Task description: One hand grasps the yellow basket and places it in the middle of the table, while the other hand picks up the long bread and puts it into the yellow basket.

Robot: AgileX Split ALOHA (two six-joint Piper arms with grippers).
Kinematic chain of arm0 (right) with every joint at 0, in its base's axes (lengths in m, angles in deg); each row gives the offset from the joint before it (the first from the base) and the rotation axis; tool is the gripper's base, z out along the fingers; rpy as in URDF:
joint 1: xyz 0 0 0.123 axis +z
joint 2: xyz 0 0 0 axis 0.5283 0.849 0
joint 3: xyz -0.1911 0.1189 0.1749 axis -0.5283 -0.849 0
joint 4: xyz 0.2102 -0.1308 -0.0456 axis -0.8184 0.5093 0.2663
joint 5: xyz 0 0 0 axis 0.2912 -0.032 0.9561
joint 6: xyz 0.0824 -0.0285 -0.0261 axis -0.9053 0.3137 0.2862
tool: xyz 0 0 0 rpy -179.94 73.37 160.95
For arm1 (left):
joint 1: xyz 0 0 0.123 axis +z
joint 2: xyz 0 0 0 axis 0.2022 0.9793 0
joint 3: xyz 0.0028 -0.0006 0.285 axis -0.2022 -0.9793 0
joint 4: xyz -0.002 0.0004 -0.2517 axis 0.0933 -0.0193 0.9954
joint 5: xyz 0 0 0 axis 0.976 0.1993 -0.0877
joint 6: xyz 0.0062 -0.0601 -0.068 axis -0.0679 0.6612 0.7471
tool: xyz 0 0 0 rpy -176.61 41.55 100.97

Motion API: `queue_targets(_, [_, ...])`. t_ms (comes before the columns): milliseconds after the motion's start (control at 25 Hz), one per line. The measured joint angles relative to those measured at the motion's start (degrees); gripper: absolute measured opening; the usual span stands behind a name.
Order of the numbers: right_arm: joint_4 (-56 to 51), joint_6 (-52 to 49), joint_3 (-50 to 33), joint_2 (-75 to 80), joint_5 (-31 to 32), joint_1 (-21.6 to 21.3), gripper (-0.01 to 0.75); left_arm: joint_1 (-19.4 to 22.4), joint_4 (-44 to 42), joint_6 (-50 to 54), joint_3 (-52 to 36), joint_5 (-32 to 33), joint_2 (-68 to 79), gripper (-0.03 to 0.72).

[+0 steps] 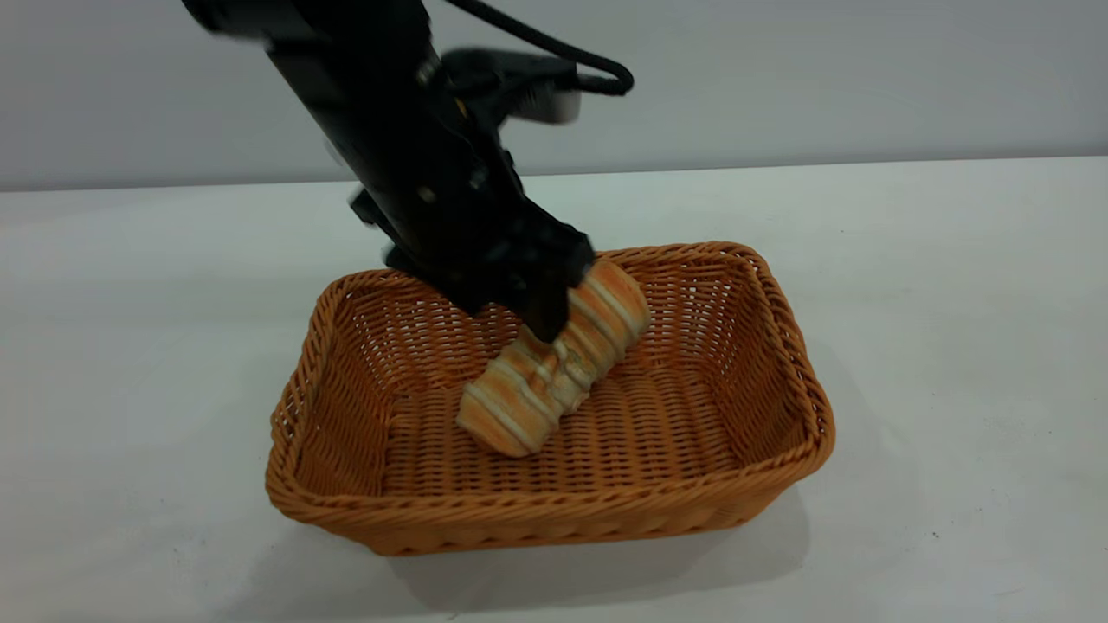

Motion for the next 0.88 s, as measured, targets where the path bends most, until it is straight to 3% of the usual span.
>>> queue_targets(160, [2.1,-2.8,0.0,-1.2,2.7,0.0,0.544,0.8,-6.2,-0.2,0.0,5.3,-5.8,0.650])
queue_targets(480, [2.5,-4.7,0.0,-10.2,6.0,0.0,0.544,5.7,-8.4,0.5,0.0,14.2,-20.9,0.525])
queue_targets(720, [2.5,-5.6,-1.0,-16.0,8.5,0.0,0.544,6.8,-8.7,0.8,0.0,21.9,-31.2,0.514])
queue_targets(880, [2.5,-6.1,-7.0,-20.5,8.6,0.0,0.544,6.8,-8.7,0.8,-1.3,25.7,-37.7,0.514])
